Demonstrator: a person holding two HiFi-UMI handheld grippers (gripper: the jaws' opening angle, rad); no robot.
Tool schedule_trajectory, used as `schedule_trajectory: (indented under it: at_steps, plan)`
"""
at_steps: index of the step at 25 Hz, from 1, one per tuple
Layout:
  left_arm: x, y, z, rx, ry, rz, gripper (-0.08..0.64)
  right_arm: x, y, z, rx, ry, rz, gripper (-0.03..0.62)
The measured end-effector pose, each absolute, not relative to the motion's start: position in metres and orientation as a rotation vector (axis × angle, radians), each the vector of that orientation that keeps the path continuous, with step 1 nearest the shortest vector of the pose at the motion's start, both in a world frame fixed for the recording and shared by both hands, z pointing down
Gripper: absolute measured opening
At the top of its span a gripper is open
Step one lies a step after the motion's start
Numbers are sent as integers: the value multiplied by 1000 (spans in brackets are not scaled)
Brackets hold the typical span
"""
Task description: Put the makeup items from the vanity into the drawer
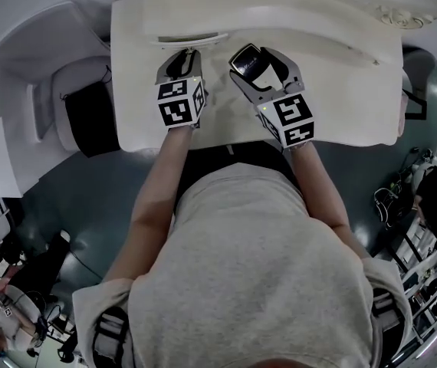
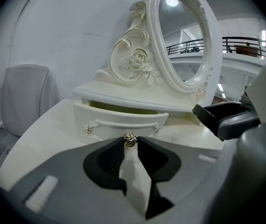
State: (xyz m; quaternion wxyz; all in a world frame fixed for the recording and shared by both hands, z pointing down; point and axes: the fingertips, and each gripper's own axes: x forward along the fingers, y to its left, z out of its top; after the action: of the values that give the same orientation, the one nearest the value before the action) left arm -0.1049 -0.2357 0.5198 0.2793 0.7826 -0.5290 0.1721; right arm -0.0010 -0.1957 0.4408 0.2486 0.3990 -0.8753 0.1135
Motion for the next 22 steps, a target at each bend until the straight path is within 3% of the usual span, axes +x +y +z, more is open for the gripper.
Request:
schedule_trajectory:
  at_steps: [22]
  plan:
    - [-111,-216,520,2139,-1394,439,98,-79,-218,447,762,-2434,370,321]
